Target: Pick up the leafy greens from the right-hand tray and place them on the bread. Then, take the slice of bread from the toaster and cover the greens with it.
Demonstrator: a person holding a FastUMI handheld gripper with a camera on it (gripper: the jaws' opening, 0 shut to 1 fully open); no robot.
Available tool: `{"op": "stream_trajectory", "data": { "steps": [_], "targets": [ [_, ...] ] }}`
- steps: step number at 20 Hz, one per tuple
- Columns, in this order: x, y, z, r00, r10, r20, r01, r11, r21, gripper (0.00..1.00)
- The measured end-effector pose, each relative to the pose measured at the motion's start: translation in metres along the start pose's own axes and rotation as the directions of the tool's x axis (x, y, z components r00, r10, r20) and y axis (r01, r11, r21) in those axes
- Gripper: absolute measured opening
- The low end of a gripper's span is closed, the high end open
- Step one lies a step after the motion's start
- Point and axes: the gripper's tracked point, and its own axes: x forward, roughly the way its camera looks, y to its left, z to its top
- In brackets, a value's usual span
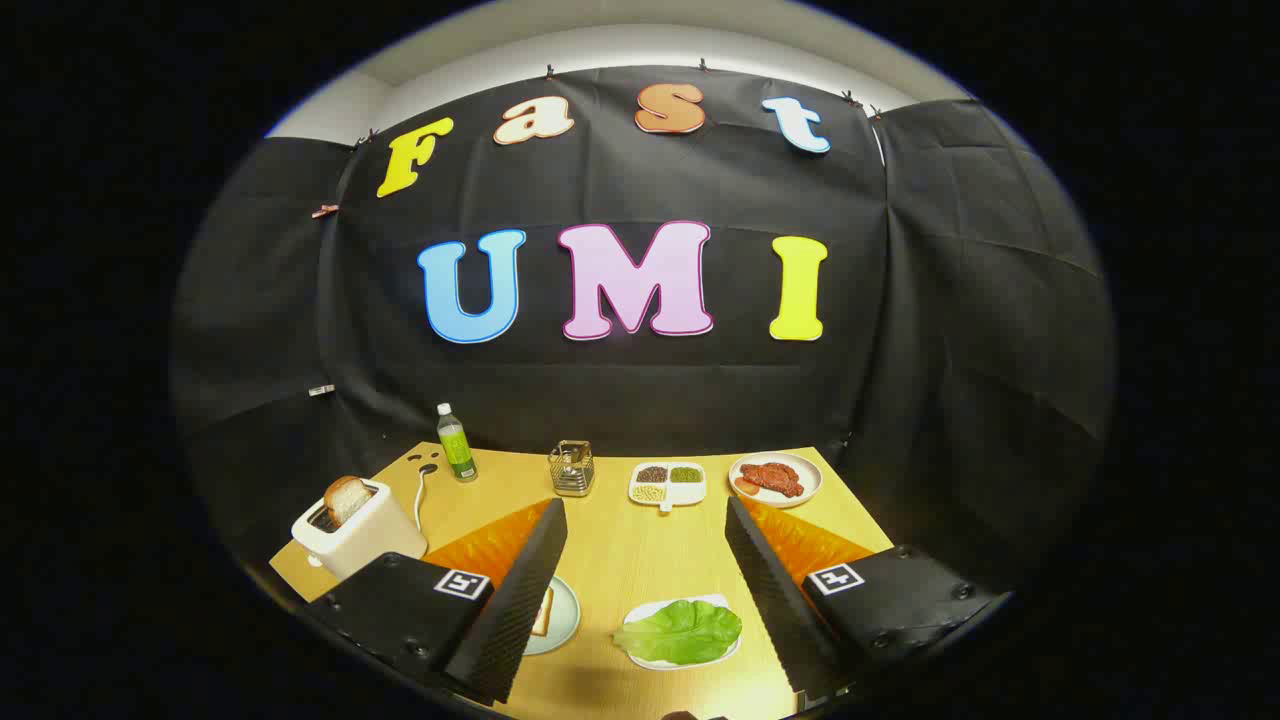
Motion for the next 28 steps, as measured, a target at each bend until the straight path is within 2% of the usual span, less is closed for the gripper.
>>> {"op": "stream_trajectory", "data": {
  "steps": [28],
  "targets": [
    [0.021, 0.011, -0.037, 0.988, 0.101, -0.115, -0.099, 0.995, 0.024, 0.99]
  ]
}}
